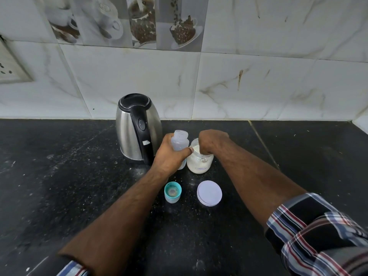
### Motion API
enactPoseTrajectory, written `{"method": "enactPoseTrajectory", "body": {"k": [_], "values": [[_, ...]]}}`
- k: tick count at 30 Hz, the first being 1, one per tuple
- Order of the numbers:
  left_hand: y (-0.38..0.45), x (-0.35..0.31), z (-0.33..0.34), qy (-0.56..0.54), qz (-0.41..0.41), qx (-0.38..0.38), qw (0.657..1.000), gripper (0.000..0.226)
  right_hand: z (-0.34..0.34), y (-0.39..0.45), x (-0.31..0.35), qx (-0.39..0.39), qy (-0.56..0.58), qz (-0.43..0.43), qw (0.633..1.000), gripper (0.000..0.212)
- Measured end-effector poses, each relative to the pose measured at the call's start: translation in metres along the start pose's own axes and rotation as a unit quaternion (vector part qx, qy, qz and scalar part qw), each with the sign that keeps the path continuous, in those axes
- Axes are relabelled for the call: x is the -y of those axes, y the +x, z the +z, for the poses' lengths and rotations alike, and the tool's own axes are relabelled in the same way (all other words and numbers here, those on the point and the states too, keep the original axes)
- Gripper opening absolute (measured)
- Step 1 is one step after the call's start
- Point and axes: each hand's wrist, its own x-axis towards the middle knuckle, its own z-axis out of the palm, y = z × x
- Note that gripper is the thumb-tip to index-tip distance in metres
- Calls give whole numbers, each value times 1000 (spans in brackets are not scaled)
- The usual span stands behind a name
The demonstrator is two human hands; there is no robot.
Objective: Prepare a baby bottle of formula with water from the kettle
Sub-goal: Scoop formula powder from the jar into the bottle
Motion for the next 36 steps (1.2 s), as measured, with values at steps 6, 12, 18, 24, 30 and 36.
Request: {"method": "enactPoseTrajectory", "body": {"k": [6, 12, 18, 24, 30, 36], "values": [[-2, 0, -3, 2, -1, 9, 1000, 59, -2, -6, 2, -47, -45, -17, 998, 29], [-3, 1, -6, -5, -2, 9, 1000, 58, -5, -9, 0, -20, -47, -13, 999, 32], [-4, 2, -9, -5, 0, 11, 1000, 58, -10, -13, 0, -22, -29, -13, 999, 27], [-8, 2, -10, -1, -3, 11, 1000, 61, -21, -18, -5, -58, 12, -19, 998, 22], [-11, 4, -9, 3, -3, 14, 1000, 56, -12, -20, -11, -105, 19, -56, 993, 3], [-14, 6, -7, 14, -7, 9, 1000, 63, -13, -26, -21, -149, 88, -102, 980, 10]]}}
